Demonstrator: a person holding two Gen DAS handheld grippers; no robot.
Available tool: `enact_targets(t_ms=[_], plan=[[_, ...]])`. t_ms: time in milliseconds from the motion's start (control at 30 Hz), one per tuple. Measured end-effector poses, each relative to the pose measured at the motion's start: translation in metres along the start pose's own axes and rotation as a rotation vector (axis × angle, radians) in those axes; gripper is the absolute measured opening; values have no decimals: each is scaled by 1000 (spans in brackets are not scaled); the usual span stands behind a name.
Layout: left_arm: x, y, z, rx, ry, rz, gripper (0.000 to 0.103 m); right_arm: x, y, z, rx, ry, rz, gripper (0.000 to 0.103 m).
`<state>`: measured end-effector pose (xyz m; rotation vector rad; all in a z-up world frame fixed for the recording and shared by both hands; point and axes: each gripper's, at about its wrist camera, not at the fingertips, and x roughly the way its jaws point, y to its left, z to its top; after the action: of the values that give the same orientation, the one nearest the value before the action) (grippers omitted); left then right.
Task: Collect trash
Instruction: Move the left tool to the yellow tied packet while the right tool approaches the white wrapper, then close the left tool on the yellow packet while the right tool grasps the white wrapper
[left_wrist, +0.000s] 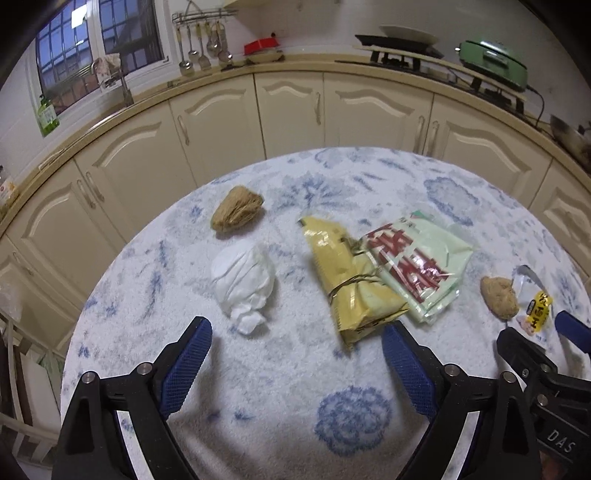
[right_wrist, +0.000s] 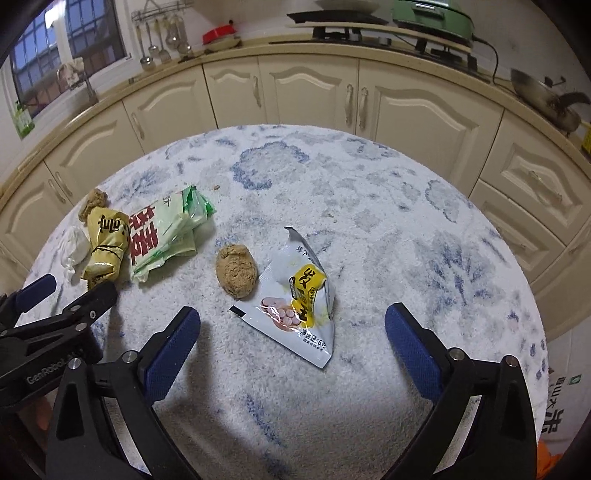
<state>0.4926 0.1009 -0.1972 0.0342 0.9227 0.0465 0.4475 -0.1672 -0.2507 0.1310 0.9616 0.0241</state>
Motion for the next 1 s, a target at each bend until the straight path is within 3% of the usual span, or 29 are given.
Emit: enact_targets(t_ms=[133,167,300,467,633,700,733,767,1000], plan=[[7,-2,3,-19,1,-6,92,-5,-8,1,33,-22,-13,73],[11,-2,4,-28,10,-24,92,-6,-11,1,45,-28,-12,64],[19,7,9,-87,26,-53,94,-9,-28,1,117,-49,35,43],[23,5,12,-99,37,-46,102,-11,-42,0,193,-62,87,32],[30,-5,18,-74,45,-47,102,-11,-38,0,181,-60,72,32],[26,-6,18,-71,17,-60,81,-11,-39,0,183,-61,73,31],[22,-6,17,-68,-5,-80,50,-11,-39,0,185,-61,72,30],[19,-6,17,-65,-19,-103,36,-11,-39,0,184,-60,72,30],[18,0,13,-90,-22,-128,35,-11,-40,0,190,-61,78,30]])
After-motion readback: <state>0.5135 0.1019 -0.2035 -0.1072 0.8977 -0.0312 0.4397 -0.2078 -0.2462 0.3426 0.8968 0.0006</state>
